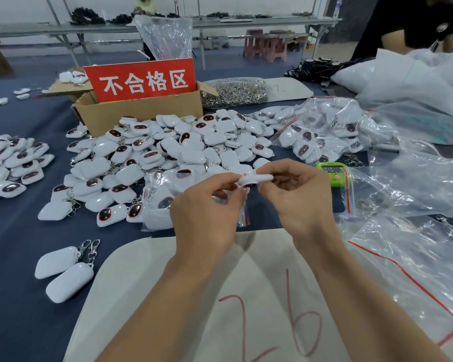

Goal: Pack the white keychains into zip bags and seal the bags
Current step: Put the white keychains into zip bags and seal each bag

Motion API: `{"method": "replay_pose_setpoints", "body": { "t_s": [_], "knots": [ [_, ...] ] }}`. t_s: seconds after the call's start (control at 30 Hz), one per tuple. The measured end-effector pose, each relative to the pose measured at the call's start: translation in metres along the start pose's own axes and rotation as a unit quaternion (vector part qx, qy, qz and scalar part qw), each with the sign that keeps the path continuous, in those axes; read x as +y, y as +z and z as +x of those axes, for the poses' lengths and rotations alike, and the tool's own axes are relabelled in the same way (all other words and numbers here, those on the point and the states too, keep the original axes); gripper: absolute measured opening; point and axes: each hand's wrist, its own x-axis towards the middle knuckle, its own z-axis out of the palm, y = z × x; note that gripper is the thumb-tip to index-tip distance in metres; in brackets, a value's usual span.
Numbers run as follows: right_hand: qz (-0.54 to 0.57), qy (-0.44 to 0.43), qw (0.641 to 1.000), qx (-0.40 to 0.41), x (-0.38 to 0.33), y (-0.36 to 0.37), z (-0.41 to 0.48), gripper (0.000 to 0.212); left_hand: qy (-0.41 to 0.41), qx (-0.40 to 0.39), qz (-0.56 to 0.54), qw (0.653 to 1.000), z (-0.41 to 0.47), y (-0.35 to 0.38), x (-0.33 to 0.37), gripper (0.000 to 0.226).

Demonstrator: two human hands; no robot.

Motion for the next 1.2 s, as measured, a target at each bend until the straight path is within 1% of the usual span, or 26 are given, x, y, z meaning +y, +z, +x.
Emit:
{"method": "replay_pose_setpoints", "body": {
  "t_s": [0.07,0.13,0.27,0.37,0.4,0.47,0.5,0.53,0.57,0.63,0.7,0.77,0.8,0.87,1.0,1.13,1.2],
  "knots": [
    [-0.017,-0.016,1.000,0.018,0.002,0.000,0.000,0.019,0.015,0.009,0.024,1.000,-0.003,0.001,0.000,0.024],
    [-0.023,-0.029,0.999,0.028,0.003,0.000,0.001,0.021,0.024,0.012,0.024,0.999,-0.002,-0.001,-0.001,0.026],
    [-0.028,-0.023,0.999,0.010,0.002,-0.002,-0.001,0.017,0.021,0.005,0.013,1.000,-0.003,-0.003,0.002,0.028],
    [-0.003,0.013,1.000,-0.015,-0.002,-0.004,-0.002,0.020,0.024,-0.004,0.011,1.000,-0.005,-0.001,0.002,0.029],
    [0.018,0.032,0.999,-0.024,-0.004,-0.004,-0.002,0.021,0.032,-0.013,0.018,0.999,-0.006,-0.001,0.002,0.035],
    [0.058,0.077,0.995,-0.033,-0.007,-0.004,-0.002,0.019,0.064,-0.031,0.035,0.997,-0.009,0.000,0.004,0.056],
    [0.074,0.101,0.992,-0.035,-0.007,-0.005,-0.002,0.016,0.084,-0.035,0.034,0.995,-0.011,0.000,0.005,0.063],
    [0.087,0.123,0.988,-0.041,-0.008,-0.006,-0.002,0.014,0.106,-0.035,0.028,0.993,-0.012,0.002,0.007,0.065],
    [0.095,0.141,0.984,-0.051,-0.008,-0.008,-0.002,0.012,0.127,-0.033,0.022,0.991,-0.014,0.003,0.008,0.062],
    [0.101,0.156,0.980,-0.069,-0.008,-0.010,-0.001,0.013,0.146,-0.030,0.013,0.989,-0.015,0.005,0.010,0.046],
    [0.101,0.159,0.980,-0.069,-0.008,-0.011,0.000,0.018,0.140,-0.022,0.010,0.990,-0.013,0.006,0.011,0.030],
    [0.093,0.149,0.983,-0.058,-0.008,-0.012,0.001,0.026,0.137,-0.008,0.021,0.990,-0.012,0.006,0.011,0.019],
    [0.084,0.139,0.985,-0.059,-0.009,-0.013,0.001,0.027,0.134,-0.005,0.021,0.991,-0.011,0.006,0.011,0.019],
    [0.064,0.122,0.988,-0.071,-0.011,-0.013,-0.001,0.018,0.125,-0.006,0.008,0.992,-0.011,0.006,0.011,0.020],
    [0.050,0.126,0.988,-0.076,-0.014,-0.012,-0.003,0.009,0.106,-0.020,-0.012,0.994,-0.011,0.005,0.009,0.022],
    [0.027,0.113,0.990,-0.086,-0.012,-0.011,-0.004,0.029,0.079,-0.015,-0.014,0.997,-0.008,0.005,0.005,0.028],
    [0.027,0.108,0.990,-0.090,-0.012,-0.009,-0.004,0.031,0.069,-0.018,-0.007,0.997,-0.007,0.003,0.002,0.028]
  ]
}}
